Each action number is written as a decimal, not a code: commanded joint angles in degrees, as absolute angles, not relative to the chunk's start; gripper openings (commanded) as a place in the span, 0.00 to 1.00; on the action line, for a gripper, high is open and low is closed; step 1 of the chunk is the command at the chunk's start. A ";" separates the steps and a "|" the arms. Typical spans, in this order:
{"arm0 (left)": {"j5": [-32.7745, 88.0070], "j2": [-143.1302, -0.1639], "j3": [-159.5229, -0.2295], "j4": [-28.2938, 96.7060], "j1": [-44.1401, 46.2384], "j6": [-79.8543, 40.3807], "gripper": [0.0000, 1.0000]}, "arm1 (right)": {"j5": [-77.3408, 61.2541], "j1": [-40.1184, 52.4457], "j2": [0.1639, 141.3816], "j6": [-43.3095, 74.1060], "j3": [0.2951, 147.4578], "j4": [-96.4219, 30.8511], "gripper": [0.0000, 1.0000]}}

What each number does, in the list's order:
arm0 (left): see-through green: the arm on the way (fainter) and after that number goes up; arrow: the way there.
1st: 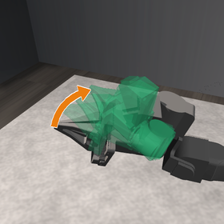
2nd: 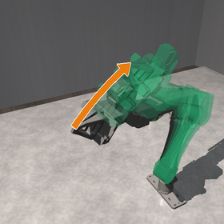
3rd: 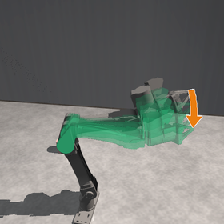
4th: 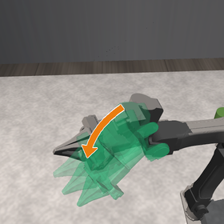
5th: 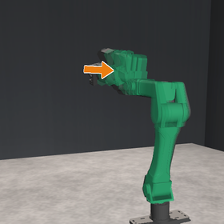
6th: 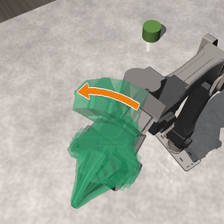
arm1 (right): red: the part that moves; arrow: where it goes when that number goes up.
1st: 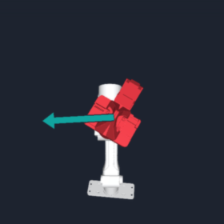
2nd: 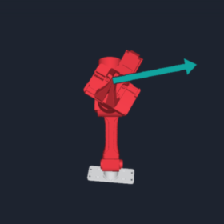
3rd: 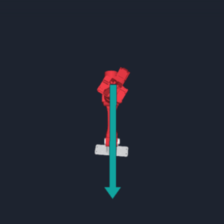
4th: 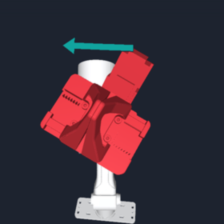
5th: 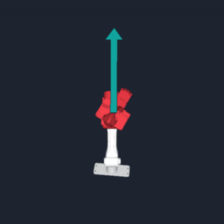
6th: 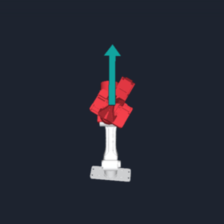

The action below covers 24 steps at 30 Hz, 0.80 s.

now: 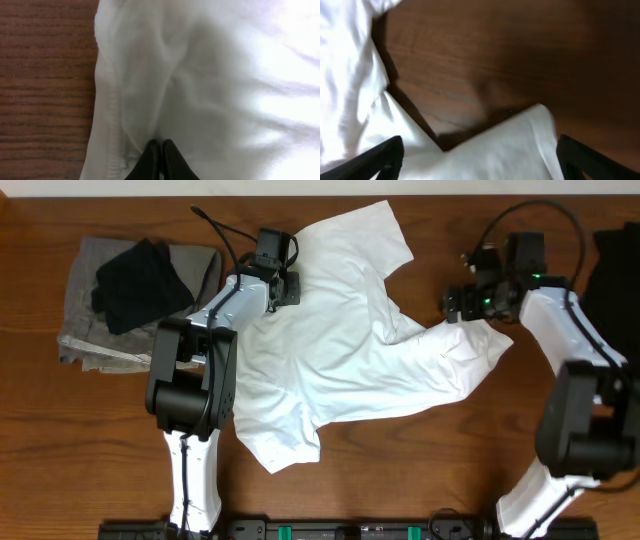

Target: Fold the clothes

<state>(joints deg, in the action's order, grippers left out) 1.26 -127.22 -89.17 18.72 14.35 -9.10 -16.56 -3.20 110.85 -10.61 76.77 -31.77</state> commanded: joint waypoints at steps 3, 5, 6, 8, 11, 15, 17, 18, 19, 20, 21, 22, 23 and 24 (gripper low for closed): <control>0.80 -128.38 -88.66 19.77 14.09 -8.60 0.07 | -21.45 -3.42 114.15 -16.82 76.88 -31.75 0.93; 0.80 -128.38 -88.66 19.86 14.11 -8.60 0.07 | -21.45 -3.42 114.48 -17.04 76.82 -32.12 0.93; 0.82 -128.38 -88.66 19.88 14.11 -8.60 0.07 | -21.45 -3.42 114.59 -17.04 76.75 -32.14 0.90; 0.80 -128.38 -88.66 19.86 14.09 -8.60 0.06 | -21.45 -3.42 115.15 -17.02 76.64 -32.29 0.80; 0.80 -128.38 -88.66 19.88 14.09 -8.60 0.07 | -21.47 -3.40 115.85 -16.99 76.62 -33.82 0.62; 0.80 -128.38 -88.66 20.16 14.09 -8.60 0.07 | -21.39 -3.36 115.85 -16.99 76.62 -37.89 0.58; 0.80 -128.38 -88.66 20.27 14.09 -8.60 0.06 | -21.23 -3.42 115.85 -16.97 76.62 -39.75 0.59; 0.80 -128.38 -88.66 20.29 14.09 -8.60 0.07 | -21.23 -3.42 115.85 -16.99 76.62 -40.32 0.58; 0.80 -128.38 -88.66 20.27 14.09 -8.60 0.07 | -21.23 -3.42 115.85 -16.99 76.62 -40.88 0.54; 0.80 -128.38 -88.66 20.27 14.09 -8.60 0.07 | -21.23 -3.42 115.85 -16.99 76.64 -41.25 0.44; 0.80 -128.38 -88.66 20.27 14.09 -8.60 0.07 | -21.26 -3.42 115.83 -16.97 76.66 -41.50 0.18; 0.80 -128.38 -88.66 20.29 14.09 -8.60 0.07 | -21.26 -3.42 115.79 -16.97 76.75 -41.63 0.03; 0.80 -128.38 -88.66 20.29 14.09 -8.60 0.07 | -21.45 -3.42 115.72 -16.73 76.86 -41.71 0.01; 0.80 -128.38 -88.66 20.29 14.09 -8.60 0.07 | -21.87 -3.42 115.55 -16.73 77.08 -41.89 0.01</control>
